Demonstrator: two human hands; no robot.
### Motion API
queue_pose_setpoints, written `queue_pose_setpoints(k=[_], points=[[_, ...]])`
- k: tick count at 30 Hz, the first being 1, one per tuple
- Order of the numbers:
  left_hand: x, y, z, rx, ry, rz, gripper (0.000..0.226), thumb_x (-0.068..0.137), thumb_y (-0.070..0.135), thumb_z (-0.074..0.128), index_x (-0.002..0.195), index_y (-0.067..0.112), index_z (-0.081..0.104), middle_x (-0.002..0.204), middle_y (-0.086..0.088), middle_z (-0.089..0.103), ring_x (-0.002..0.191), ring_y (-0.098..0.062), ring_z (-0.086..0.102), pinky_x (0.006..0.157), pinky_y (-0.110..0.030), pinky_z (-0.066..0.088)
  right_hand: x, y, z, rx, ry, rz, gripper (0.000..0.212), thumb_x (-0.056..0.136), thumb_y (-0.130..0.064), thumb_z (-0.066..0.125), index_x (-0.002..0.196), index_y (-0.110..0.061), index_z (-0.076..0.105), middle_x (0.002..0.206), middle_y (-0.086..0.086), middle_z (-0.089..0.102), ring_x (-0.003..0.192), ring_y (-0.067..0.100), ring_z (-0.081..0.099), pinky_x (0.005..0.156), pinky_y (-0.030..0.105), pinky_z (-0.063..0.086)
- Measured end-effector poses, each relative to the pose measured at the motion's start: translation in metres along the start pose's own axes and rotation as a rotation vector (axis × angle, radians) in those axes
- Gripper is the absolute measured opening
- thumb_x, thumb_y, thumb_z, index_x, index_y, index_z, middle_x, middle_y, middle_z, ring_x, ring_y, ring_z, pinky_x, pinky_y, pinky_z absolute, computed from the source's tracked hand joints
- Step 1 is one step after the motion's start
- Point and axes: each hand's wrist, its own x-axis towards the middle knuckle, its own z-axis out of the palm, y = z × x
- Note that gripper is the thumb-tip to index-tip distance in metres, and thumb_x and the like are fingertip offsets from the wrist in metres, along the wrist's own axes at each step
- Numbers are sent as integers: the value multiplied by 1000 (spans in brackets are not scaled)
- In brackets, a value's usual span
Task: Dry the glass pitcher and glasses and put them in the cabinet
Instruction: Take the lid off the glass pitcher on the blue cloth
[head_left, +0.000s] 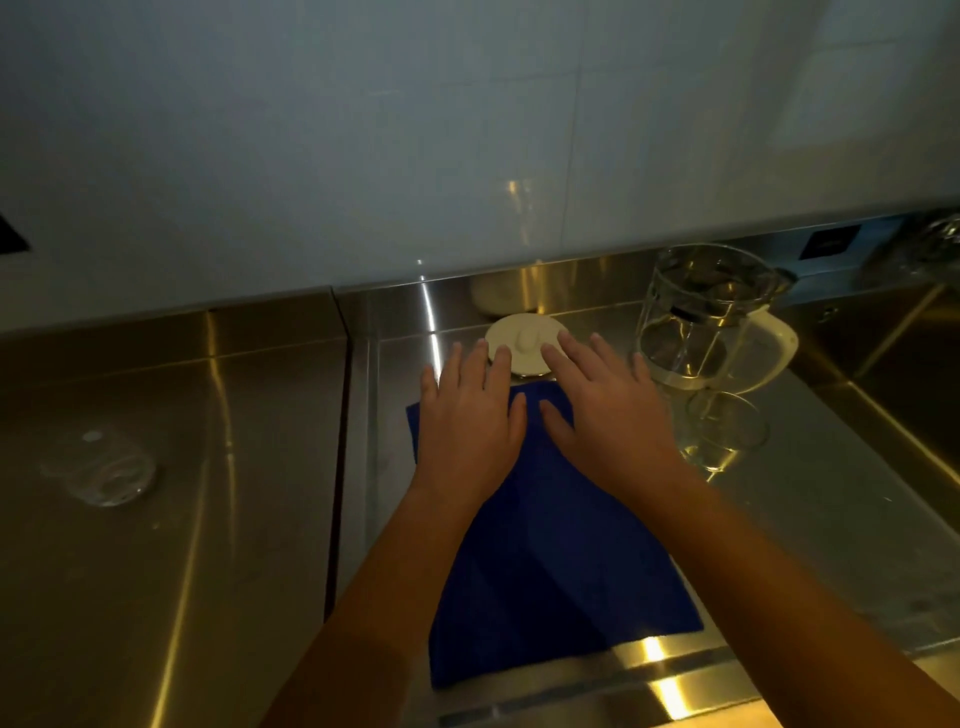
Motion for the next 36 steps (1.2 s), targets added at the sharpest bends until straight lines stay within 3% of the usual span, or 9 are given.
queue_pose_setpoints(k=[5,13,18,23,36], points=[[30,2,38,25,6,26,46,79,23,53,120,2,56,121,-21,58,115,-42,52,91,-62,37,14,34,25,-21,-31,40,59,73,-25,74,126,-7,54,129,17,55,118,40,51,93,63,38],[66,7,92,52,-13,62,47,76,17,71,119,1,57,122,-21,58,115,-42,52,91,-60,39,38,65,57,4,-57,77,57,73,-23,74,125,-7,55,130,16,54,120,38,49,91,62,38],[80,-2,122,59,-60,66,46,76,16,69,118,1,58,120,-22,59,113,-42,54,89,-62,40,54,83,71,1,-112,138,57,89,-31,55,140,-13,37,148,11,33,137,33,27,107,56,22],[99,-17,145,72,-65,86,48,75,16,73,118,1,58,120,-22,59,114,-42,53,89,-62,40,68,82,92,-9,-77,145,56,76,-24,72,126,-7,53,133,16,52,122,39,47,95,62,35],[147,-41,215,41,-96,84,46,75,16,72,118,3,60,121,-20,60,116,-40,52,92,-60,39,115,101,145,6,-46,220,57,72,-21,74,123,-6,56,128,17,55,118,41,50,91,64,36]])
